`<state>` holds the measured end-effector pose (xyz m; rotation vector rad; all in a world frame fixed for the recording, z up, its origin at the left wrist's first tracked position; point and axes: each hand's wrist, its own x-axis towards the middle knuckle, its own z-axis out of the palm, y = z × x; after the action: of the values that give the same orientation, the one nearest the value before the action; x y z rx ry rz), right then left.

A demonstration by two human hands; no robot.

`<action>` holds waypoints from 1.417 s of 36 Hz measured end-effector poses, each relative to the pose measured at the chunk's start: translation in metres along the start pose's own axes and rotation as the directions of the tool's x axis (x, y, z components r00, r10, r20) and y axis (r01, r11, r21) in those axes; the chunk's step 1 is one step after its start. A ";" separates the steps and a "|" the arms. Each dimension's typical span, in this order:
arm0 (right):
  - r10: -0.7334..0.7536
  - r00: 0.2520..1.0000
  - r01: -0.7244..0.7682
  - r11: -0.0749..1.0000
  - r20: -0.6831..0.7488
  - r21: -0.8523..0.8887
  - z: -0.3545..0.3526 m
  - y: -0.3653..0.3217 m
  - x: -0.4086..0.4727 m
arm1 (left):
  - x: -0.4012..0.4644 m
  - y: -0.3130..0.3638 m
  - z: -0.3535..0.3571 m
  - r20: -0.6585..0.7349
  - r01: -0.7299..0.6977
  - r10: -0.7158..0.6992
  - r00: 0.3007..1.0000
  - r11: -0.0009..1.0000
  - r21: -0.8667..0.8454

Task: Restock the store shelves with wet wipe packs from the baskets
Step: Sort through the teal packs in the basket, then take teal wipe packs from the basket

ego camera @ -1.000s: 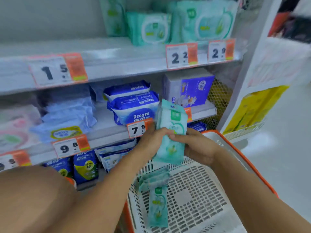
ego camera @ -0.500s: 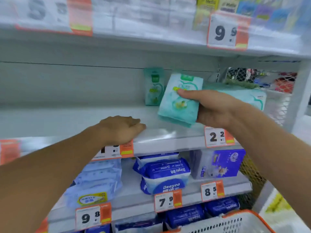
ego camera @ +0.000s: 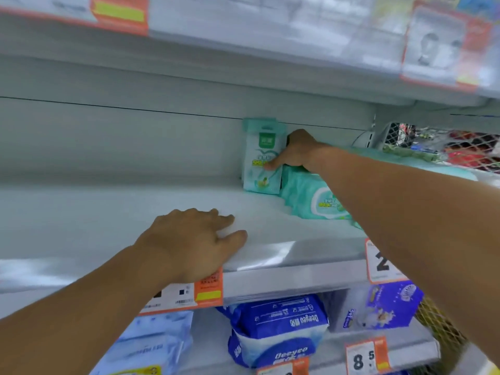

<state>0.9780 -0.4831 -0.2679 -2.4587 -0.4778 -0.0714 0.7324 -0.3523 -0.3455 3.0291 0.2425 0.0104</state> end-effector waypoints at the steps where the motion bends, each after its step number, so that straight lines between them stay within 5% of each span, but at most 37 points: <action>1: -0.005 1.000 0.005 1.000 0.001 0.028 0.000 0.001 0.002 | -0.001 0.001 -0.001 0.008 -0.011 0.011 1.000 1.000 0.021; 4: 0.032 0.999 -0.035 0.989 0.030 0.142 -0.001 0.001 -0.005 | -0.002 0.002 -0.002 0.012 -0.008 0.008 1.000 1.000 0.026; 15: 0.034 0.985 -0.059 0.988 0.166 0.142 -0.005 0.023 0.029 | -0.004 0.003 -0.001 0.004 0.002 -0.002 1.000 1.000 -0.004; 22: 0.082 0.995 -0.092 0.973 0.055 0.210 -0.008 0.005 -0.016 | -0.002 0.000 0.001 -0.010 0.014 -0.014 1.000 0.999 -0.029; 25: 0.059 0.994 -0.049 0.993 -0.089 0.112 -0.010 0.002 -0.030 | -0.002 0.001 0.002 -0.016 0.019 -0.019 1.000 0.999 -0.039; 29: -0.250 0.911 0.212 0.966 -0.327 -0.148 -0.002 -0.005 -0.054 | -0.002 0.000 0.004 -0.041 0.021 -0.023 0.999 0.999 -0.040; 32: -0.518 0.819 0.401 0.824 -0.247 -0.399 0.006 -0.002 -0.073 | 0.000 0.001 0.003 -0.053 0.016 -0.018 0.998 0.999 -0.042; 36: -0.666 0.685 0.577 0.743 -0.294 -0.340 0.013 0.017 -0.127 | -0.006 0.002 0.002 -0.134 0.051 -0.051 0.990 0.999 -0.005; 39: -0.615 0.565 0.663 0.736 -0.551 -0.142 0.031 0.049 -0.200 | -0.026 0.017 0.013 -0.488 -0.057 0.112 0.866 0.990 0.126; 43: -0.464 0.639 0.601 0.799 -0.614 0.023 0.092 0.125 -0.291 | -0.073 0.059 0.079 -0.718 -0.442 0.451 0.531 0.870 0.219; 45: -0.287 0.804 0.418 0.895 -0.520 0.153 0.138 0.182 -0.321 | -0.084 0.089 0.103 -0.594 -0.606 0.551 0.587 0.785 0.130; 48: 0.088 0.990 -0.068 0.984 -0.115 0.163 0.209 0.270 -0.358 | -0.083 0.129 0.138 -0.049 -0.598 0.600 0.799 0.800 0.051; 51: 0.344 0.853 -0.342 0.936 0.393 -0.078 0.251 0.317 -0.395 | -0.083 0.150 0.200 0.528 -0.577 0.445 0.724 0.810 0.109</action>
<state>0.7060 -0.6956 -0.7154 -2.5263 -0.1947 0.5931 0.6767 -0.5329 -0.5293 3.1015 -0.7082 -0.7840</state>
